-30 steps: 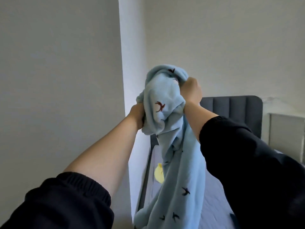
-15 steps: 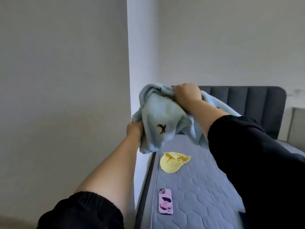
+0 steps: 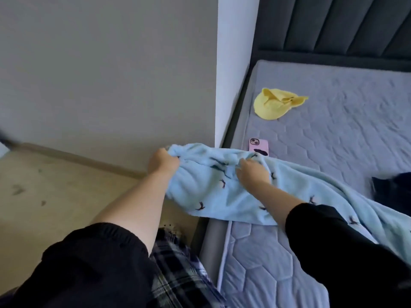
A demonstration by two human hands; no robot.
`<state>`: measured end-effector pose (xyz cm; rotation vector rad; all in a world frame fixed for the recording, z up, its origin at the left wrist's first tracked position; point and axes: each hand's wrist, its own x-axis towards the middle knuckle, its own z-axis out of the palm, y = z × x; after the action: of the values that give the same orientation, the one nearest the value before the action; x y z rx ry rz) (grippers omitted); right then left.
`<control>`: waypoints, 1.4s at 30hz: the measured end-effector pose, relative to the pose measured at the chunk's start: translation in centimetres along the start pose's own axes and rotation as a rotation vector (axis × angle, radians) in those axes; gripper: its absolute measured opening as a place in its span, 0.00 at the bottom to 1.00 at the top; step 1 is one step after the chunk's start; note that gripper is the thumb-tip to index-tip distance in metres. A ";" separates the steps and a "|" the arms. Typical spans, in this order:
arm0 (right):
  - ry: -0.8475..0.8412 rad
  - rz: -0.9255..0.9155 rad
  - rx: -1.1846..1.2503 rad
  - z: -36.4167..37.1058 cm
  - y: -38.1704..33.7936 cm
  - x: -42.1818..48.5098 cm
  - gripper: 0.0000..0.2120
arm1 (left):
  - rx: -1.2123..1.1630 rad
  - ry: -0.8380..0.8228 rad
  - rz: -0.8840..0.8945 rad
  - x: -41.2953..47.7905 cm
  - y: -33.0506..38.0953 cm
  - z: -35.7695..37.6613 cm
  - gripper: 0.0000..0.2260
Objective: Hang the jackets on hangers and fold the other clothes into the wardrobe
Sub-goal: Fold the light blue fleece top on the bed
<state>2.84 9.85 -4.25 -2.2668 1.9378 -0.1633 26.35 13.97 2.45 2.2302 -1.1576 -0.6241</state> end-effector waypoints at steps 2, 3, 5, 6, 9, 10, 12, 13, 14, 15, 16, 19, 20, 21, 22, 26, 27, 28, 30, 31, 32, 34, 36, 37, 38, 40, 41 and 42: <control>-0.081 0.030 -0.030 3.2 0.8 -1.6 0.15 | -0.022 0.010 -0.094 1.0 -1.1 0.5 0.14; -0.101 0.038 -0.052 4.5 1.5 -2.2 0.18 | -0.023 0.019 -0.106 1.4 -1.4 0.8 0.14; -0.127 0.032 -0.067 6.0 2.9 -2.9 0.25 | -0.030 0.057 -0.079 1.5 -1.4 1.7 0.11; -0.146 0.021 -0.050 6.4 3.4 -3.1 0.27 | -0.047 0.078 -0.061 1.5 -1.2 2.1 0.10; -0.245 0.023 0.045 7.9 4.4 -2.8 0.31 | -0.129 0.061 0.000 1.0 0.1 4.7 0.07; -0.261 0.031 0.067 8.2 4.5 -2.8 0.31 | -0.144 0.028 0.020 0.5 0.7 5.7 0.06; -0.259 0.048 0.108 8.7 4.4 -2.7 0.31 | -0.143 -0.038 0.066 -0.7 1.6 7.7 0.07; -0.251 0.051 0.134 8.7 4.5 -2.7 0.31 | -0.132 -0.057 0.083 -1.1 1.8 8.4 0.08; -0.242 0.053 0.165 8.5 4.6 -2.8 0.31 | -0.120 -0.067 0.093 -1.5 1.9 9.0 0.08; -0.231 0.056 0.201 8.4 4.7 -2.9 0.31 | -0.104 -0.070 0.107 -1.7 1.9 9.4 0.08; -0.210 0.058 0.234 8.2 4.9 -3.3 0.30 | -0.086 -0.073 0.129 -1.7 1.7 9.8 0.07; -0.117 0.026 0.271 8.2 5.5 -5.1 0.27 | -0.023 -0.082 0.257 -1.6 1.7 10.6 0.10; -0.096 0.010 0.273 8.3 5.6 -6.1 0.26 | 0.084 -0.074 0.347 -1.8 1.7 11.2 0.17; -0.082 0.002 0.285 8.5 5.7 -7.1 0.25 | 0.258 -0.055 0.449 -2.1 1.8 11.9 0.25; -0.068 0.005 0.301 8.7 5.7 -8.1 0.25 | 0.442 -0.025 0.548 -2.5 1.9 12.7 0.32; 0.032 0.105 0.275 9.1 6.7 -11.6 0.23 | 0.682 -0.091 0.856 -5.4 2.9 16.1 0.33; 0.060 0.153 0.261 9.0 7.1 -12.1 0.22 | 0.705 -0.132 0.907 -6.1 3.0 17.0 0.30; 0.087 0.214 0.273 8.8 7.6 -12.4 0.22 | 0.735 -0.184 0.939 -6.7 3.0 17.8 0.28; 0.166 0.335 0.349 8.2 8.7 -12.7 0.23 | 0.797 -0.298 0.969 -7.6 2.9 19.2 0.24; 0.206 0.374 0.366 7.7 9.4 -12.8 0.23 | 0.800 -0.355 0.975 -7.9 2.8 19.7 0.23; 0.221 0.392 0.363 7.3 10.1 -12.8 0.23 | 0.779 -0.408 0.982 -8.1 2.7 20.1 0.23; 0.211 0.359 0.383 5.6 11.1 -13.0 0.16 | 0.719 -0.495 0.980 -8.4 2.6 20.7 0.29; 0.274 0.279 0.393 3.7 11.7 -13.3 0.10 | 0.755 -0.556 0.982 -8.4 2.5 21.3 0.38; 0.375 0.220 0.341 3.0 11.9 -13.3 0.10 | 0.798 -0.567 0.987 -8.4 2.4 21.6 0.41; 0.470 0.162 0.257 2.5 12.3 -13.1 0.12 | 0.839 -0.568 0.991 -8.3 2.3 21.9 0.44; 0.454 0.139 0.032 2.2 13.1 -12.4 0.25 | 0.872 -0.554 0.996 -8.2 2.0 22.2 0.44; 0.315 0.191 -0.041 2.2 13.6 -12.1 0.34 | 0.865 -0.536 1.003 -8.2 2.0 22.2 0.44; 0.173 0.262 -0.087 2.3 14.4 -11.7 0.42 | 0.851 -0.515 1.013 -8.1 1.9 22.2 0.43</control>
<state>-12.51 19.33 -9.00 -2.0834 2.3505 -0.2547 7.23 14.24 -11.61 1.6247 -2.9333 -0.2606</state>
